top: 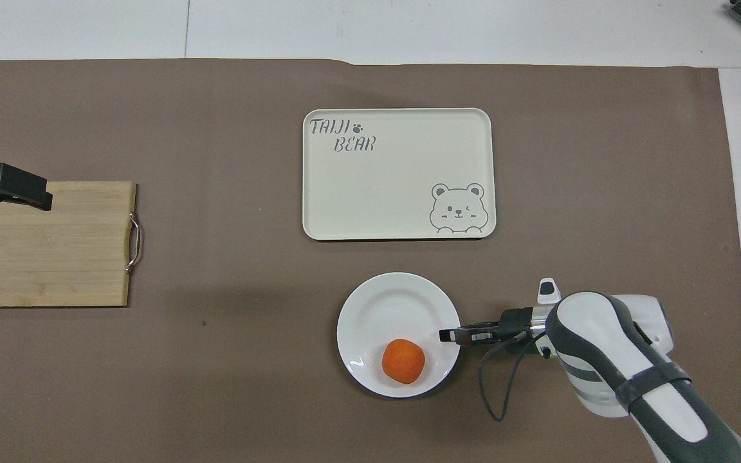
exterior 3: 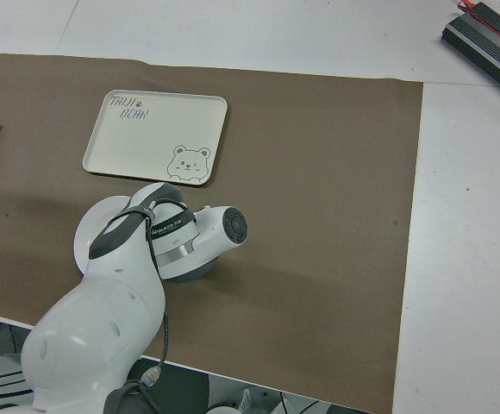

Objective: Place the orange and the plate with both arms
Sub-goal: 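Close the right gripper on the plate rim, then slide the plate with the right gripper onto the bear tray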

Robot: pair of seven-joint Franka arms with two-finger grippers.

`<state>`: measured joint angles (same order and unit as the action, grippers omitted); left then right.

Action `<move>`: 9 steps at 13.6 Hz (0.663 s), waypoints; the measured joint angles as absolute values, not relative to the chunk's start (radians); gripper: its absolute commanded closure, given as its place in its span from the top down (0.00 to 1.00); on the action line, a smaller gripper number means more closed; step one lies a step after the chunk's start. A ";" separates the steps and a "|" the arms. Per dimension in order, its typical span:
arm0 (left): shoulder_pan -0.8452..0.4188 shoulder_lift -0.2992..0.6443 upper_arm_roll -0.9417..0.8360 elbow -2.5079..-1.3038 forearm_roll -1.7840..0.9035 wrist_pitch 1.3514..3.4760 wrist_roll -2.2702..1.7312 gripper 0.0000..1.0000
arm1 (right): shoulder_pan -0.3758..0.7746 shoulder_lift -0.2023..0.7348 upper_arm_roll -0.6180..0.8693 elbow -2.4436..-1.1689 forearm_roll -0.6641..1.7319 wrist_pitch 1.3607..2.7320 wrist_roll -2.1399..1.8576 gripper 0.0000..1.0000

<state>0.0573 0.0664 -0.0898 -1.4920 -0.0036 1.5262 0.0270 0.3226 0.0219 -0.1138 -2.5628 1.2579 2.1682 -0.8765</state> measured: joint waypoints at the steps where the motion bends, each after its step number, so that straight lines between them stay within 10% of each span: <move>1: 0.057 0.066 -0.090 -1.492 -0.004 1.526 0.027 1.00 | 0.322 0.021 -0.114 -2.562 1.258 2.166 -0.876 0.00; 9: 0.057 0.066 -0.090 -1.492 -0.004 1.526 0.027 1.00 | 0.321 0.023 -0.115 -2.559 1.286 2.132 -0.877 0.00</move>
